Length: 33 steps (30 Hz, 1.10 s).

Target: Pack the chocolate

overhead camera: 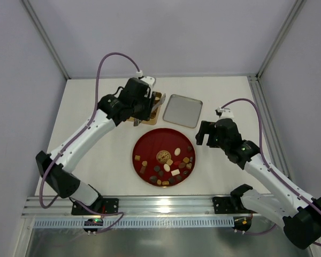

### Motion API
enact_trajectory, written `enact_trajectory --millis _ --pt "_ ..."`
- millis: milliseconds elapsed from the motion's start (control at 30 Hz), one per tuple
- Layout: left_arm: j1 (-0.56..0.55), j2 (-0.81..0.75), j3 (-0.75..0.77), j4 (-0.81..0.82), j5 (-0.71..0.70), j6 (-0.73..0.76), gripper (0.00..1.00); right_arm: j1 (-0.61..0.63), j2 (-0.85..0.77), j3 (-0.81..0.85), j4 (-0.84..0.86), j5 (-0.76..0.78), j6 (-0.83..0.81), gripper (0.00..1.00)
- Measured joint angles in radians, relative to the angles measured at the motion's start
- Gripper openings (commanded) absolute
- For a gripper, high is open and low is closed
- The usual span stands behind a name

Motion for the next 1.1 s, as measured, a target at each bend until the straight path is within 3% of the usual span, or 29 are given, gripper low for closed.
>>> enact_trajectory --millis 367,667,1100 --pt "-0.264 -0.257 -0.367 -0.032 0.026 -0.136 0.43 -0.006 0.004 0.014 -0.008 0.000 -0.016 1.00" --pt "-0.386 -0.287 -0.427 -0.028 0.029 -0.228 0.43 -0.008 0.011 0.019 -0.008 -0.002 -0.017 1.00" --pt "-0.441 -0.176 -0.440 0.027 0.025 -0.257 0.43 -0.009 0.011 0.019 -0.007 -0.003 -0.018 1.00"
